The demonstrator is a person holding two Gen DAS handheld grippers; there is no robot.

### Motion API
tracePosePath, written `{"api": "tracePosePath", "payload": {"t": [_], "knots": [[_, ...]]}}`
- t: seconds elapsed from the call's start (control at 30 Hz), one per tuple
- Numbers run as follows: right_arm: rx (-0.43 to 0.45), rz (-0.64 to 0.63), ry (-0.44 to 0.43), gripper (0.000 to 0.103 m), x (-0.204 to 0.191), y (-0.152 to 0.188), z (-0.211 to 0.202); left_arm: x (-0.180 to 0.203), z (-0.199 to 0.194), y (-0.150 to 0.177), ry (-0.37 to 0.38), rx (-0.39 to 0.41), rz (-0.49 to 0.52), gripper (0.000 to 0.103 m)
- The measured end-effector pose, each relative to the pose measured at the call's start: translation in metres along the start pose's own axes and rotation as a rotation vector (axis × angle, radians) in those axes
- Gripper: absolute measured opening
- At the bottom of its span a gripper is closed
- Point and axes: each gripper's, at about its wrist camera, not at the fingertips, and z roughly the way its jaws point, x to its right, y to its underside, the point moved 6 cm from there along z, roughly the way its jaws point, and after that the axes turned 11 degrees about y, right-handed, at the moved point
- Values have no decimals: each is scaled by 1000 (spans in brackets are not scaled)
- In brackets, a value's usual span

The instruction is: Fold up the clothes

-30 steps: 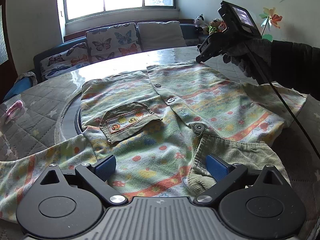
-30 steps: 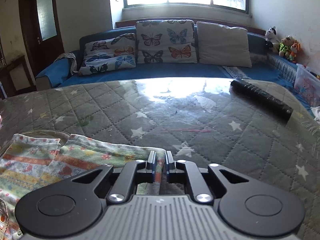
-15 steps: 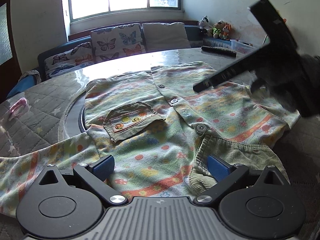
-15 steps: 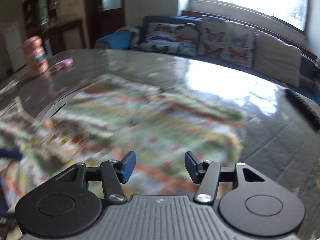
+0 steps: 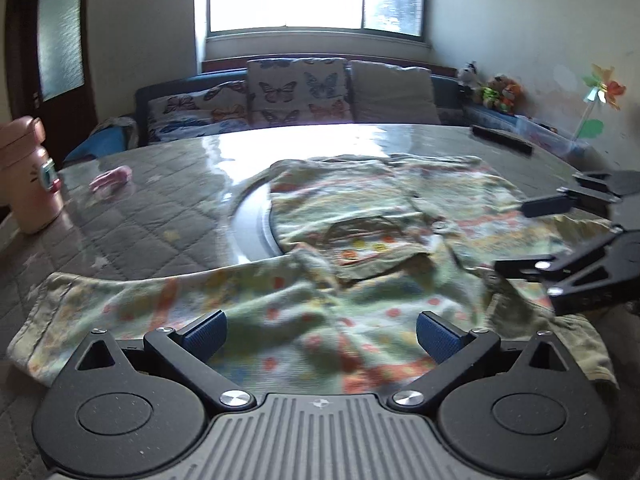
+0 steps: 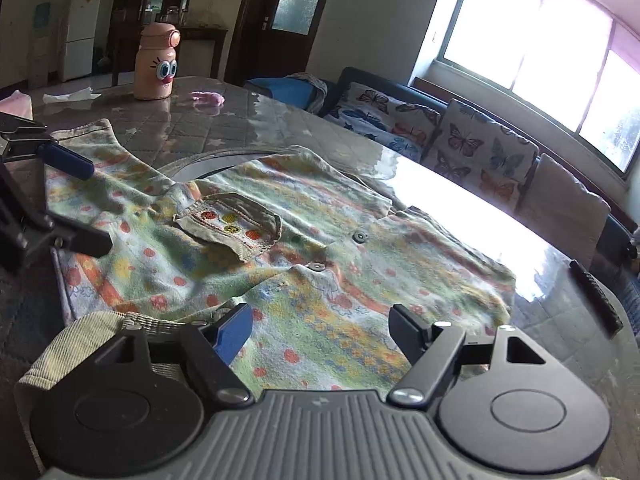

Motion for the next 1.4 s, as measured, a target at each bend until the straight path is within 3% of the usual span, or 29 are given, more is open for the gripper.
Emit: {"api": "tracePosePath", "payload": {"t": [0.07, 0.27, 0.57, 0.97, 1.2, 1.4], "knots": [[1, 20, 0, 85, 3, 1, -3, -18, -4, 0, -21, 9, -50, 102], [-11, 41, -17, 86, -1, 7, -6, -71, -3, 0, -134, -1, -166, 99], [-32, 60, -48, 87, -11, 14, -7, -124, -5, 2, -316, -13, -161, 102], [-47, 99, -58, 88, -11, 18, -5, -203, -12, -13, -528, -8, -249, 103], [-41, 101, -54, 88, -11, 18, -7, -200, -44, 5, -506, 22, -353, 99], [-34, 99, -50, 89, -12, 18, -10, -180, -65, 27, -448, 63, -446, 86]]}}
